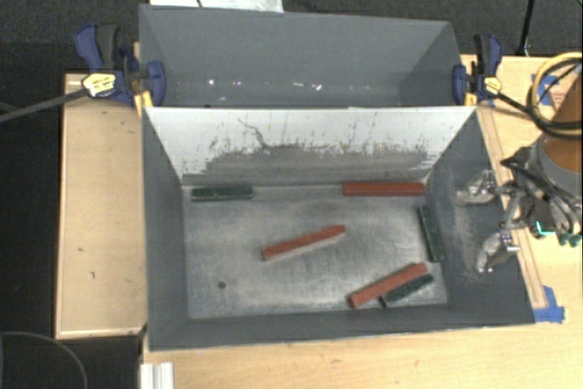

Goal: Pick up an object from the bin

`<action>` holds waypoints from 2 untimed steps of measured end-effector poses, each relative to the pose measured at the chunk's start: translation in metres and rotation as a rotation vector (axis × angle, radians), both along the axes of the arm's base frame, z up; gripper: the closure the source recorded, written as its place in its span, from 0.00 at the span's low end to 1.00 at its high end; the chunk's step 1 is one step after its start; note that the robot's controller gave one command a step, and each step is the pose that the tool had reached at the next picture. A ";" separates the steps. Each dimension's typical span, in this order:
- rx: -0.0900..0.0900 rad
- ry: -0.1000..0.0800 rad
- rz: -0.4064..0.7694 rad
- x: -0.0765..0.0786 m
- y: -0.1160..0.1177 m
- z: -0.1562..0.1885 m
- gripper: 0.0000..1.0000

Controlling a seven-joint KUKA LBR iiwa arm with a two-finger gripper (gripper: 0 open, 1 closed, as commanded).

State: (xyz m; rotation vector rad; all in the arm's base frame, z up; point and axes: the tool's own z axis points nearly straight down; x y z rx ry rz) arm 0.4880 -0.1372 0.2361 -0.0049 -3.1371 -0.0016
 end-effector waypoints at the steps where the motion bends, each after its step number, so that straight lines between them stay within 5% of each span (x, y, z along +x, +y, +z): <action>1: -0.002 -0.008 0.004 0.002 0.000 0.004 0.00; 2: -0.004 -0.015 0.031 -0.001 0.014 -0.045 0.00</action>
Offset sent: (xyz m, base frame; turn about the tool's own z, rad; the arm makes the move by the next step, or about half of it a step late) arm -0.0078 0.0330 -0.1078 -0.0634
